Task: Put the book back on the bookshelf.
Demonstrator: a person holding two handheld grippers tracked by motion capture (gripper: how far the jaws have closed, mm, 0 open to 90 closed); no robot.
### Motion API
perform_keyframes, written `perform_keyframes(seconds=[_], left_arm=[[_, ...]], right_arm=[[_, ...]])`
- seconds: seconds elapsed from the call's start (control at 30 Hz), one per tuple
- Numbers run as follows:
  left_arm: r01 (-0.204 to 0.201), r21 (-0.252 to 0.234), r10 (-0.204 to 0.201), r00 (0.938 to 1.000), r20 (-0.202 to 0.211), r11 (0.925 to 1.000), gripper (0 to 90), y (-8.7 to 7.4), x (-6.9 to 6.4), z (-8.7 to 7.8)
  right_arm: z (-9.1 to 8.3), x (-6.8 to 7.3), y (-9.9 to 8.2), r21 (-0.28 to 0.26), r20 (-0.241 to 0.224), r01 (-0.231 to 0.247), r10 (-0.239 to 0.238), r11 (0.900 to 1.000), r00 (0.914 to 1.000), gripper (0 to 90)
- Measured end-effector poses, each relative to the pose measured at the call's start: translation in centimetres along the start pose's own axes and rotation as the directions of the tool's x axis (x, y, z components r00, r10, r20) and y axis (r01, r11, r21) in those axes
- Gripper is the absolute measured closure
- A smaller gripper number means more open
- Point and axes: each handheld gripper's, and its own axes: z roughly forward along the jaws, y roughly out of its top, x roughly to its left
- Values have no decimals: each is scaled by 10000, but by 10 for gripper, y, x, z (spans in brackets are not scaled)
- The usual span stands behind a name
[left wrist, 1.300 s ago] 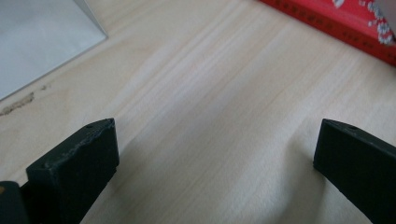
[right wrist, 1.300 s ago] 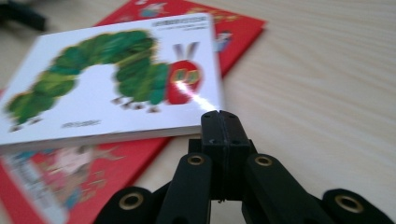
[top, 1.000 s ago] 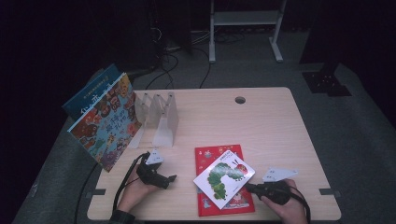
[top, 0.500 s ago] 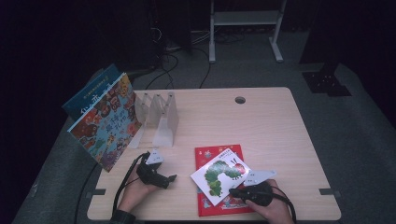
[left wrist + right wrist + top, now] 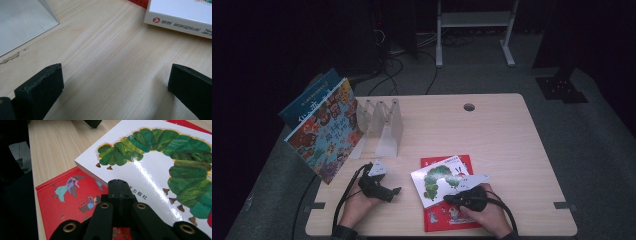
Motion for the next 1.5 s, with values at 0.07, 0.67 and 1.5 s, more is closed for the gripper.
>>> perform_keyframes(seconds=[0.07,0.67,1.5], left_arm=[[275,-95,-270,9984,489,9996,22,5,0,-1],[-822,-194,844,9781,1902,9964,0,59,-23,24],[-455,140,364,9192,3921,9989,0,65,-27,52]], right_arm=[[-1,0,0,-98,35,31,-31,9999,10000,874],[-13,4,-9,-129,259,-89,93,9999,9996,873],[11,17,-1,116,10,466,-466,9988,9989,894]])
